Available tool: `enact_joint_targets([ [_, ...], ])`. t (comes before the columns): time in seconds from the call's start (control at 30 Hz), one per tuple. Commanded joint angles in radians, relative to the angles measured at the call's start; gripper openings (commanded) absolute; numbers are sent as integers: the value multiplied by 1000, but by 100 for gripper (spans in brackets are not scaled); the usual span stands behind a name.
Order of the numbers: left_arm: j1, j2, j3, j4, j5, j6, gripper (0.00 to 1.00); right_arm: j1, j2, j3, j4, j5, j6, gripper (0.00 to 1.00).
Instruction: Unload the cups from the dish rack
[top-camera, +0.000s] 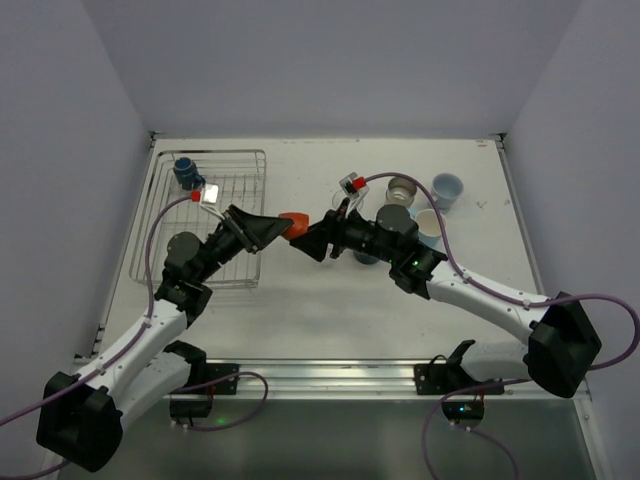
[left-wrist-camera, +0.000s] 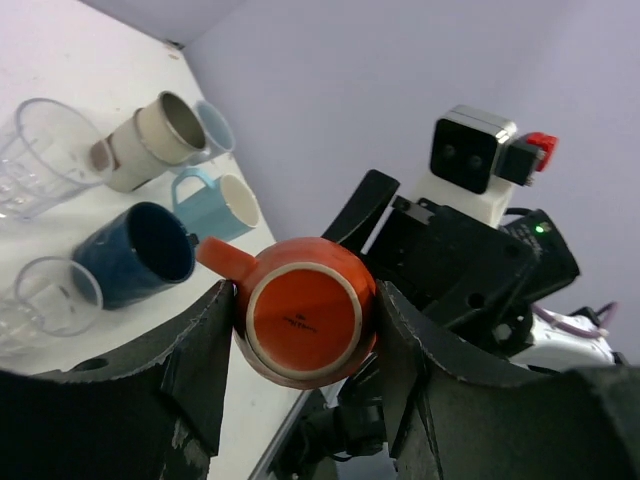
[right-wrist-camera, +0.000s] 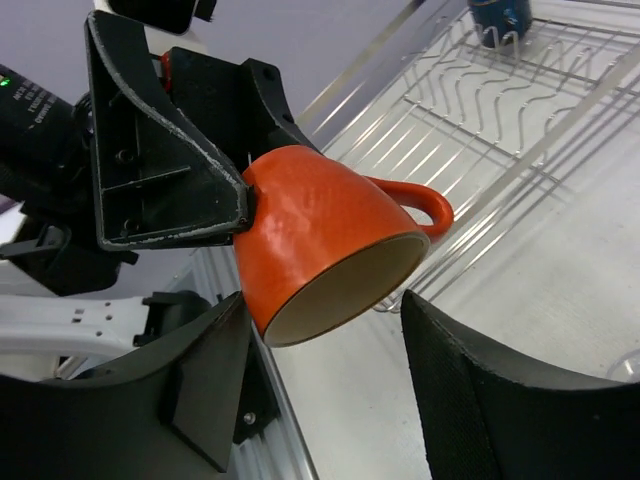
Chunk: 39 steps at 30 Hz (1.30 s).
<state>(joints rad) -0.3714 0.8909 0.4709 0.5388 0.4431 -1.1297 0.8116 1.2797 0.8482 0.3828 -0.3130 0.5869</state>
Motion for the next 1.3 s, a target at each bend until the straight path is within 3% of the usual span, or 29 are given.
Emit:
enact_joint_targets([
  [0.0,-32,-40,-15,194,-1,-107,0,1,-37,22,120,-44,14,63],
  [0.07,-53,-47,-26,214,-9,-128,0,1,-40,20,160,-60,24,55],
  [0.37,-115,-60,-38,233,-81,-133,0,8,-28,22,248,-124,60,44],
  [0.4,-127,-58,-38,231,-81,-133,0,6,-26,14,263,-124,67,39],
  [0.43,-132,-55,-38,231,-81,-133,0,6,-31,-7,280,-117,77,28],
  [0.53,-141,-52,-43,221,-81,-125,9,6,-42,-43,326,-98,96,8],
  [0.57,-141,-56,-46,201,-78,-116,24,8,-57,-47,323,-94,96,0],
  [0.6,-141,-63,-46,178,-80,-104,32,5,-66,-52,306,-89,94,0],
  [0.63,-141,-69,-41,146,-83,-66,41,8,-74,-55,280,-87,84,0],
  [0.67,-141,-85,-22,59,-87,-39,61,6,-95,-55,213,-78,65,0],
  [0.73,-141,-105,9,-49,-104,67,83,6,-118,-63,133,-64,45,0],
  [0.83,-141,-135,121,-338,-165,220,95,6,-178,-83,-33,-61,-18,0],
  [1.03,-139,-204,276,-722,-337,465,100,12,-224,-80,-512,-46,-125,0],
  [1.1,-139,-222,307,-795,-382,548,100,24,-198,-71,-603,-3,-145,0],
  [1.27,-139,-302,376,-1025,-651,679,100,98,-67,-23,-826,182,-180,0],
])
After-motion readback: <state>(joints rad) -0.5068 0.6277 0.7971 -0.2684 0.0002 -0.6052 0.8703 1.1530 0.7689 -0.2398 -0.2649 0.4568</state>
